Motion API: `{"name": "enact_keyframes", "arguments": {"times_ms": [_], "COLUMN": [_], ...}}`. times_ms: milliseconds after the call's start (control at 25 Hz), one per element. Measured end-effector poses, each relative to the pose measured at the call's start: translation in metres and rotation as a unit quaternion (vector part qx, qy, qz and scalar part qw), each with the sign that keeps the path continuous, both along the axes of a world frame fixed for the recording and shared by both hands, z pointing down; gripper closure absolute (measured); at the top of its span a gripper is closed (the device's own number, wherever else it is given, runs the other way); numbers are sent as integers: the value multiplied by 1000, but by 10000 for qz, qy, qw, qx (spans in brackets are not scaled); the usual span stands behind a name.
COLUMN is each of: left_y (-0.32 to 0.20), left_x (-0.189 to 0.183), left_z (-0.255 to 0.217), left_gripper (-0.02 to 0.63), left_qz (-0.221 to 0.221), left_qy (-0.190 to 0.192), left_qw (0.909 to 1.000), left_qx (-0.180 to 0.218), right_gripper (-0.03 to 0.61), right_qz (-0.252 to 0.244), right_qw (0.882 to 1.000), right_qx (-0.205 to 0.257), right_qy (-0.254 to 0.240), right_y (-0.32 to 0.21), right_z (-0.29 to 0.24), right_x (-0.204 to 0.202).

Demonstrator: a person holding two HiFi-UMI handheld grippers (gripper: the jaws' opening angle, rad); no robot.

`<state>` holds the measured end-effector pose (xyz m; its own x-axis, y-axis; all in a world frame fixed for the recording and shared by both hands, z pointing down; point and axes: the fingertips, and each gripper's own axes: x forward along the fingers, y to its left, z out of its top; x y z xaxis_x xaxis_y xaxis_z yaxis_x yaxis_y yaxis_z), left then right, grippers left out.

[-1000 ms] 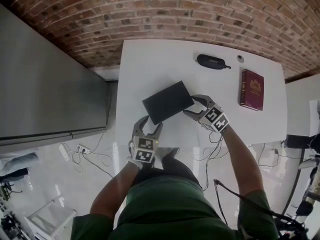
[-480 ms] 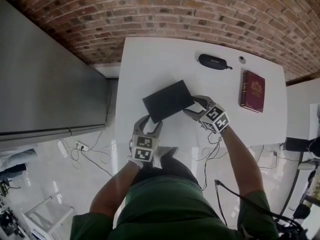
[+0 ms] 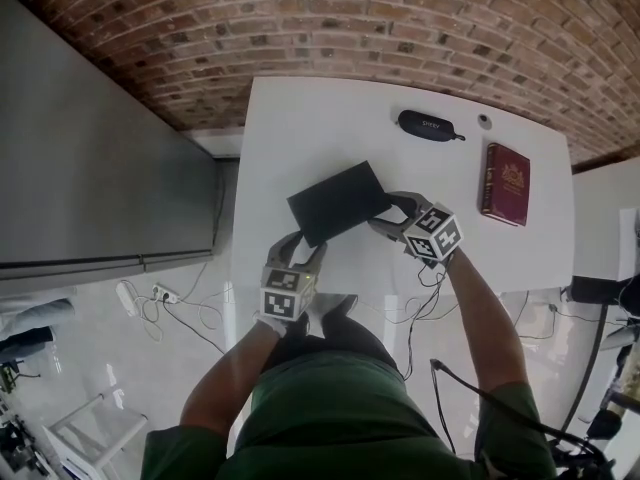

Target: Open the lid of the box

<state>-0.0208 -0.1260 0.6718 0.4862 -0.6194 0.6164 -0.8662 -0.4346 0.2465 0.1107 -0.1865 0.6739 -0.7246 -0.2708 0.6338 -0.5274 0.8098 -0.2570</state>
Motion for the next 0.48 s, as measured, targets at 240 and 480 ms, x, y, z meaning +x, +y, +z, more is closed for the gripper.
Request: {"name": "enact_keyframes", "arguments": {"times_ms": [240,480], "left_y": [-5,-13], "left_x": [-7,-17], "left_z": [-15,-35], "left_gripper": [416,497], "left_qz": [0,-9], "left_qy": [-313,-532], "left_qw": [9989,9952], "left_qx": [355,816], "right_gripper": [291,344], "right_qz": [-139,-71], "right_qw": [9992,9976], "right_qx": [277,690], "right_qy": [256,74], "right_y": [-1,-7], "right_z": [-8,-33], "right_x": [-3,-10]}}
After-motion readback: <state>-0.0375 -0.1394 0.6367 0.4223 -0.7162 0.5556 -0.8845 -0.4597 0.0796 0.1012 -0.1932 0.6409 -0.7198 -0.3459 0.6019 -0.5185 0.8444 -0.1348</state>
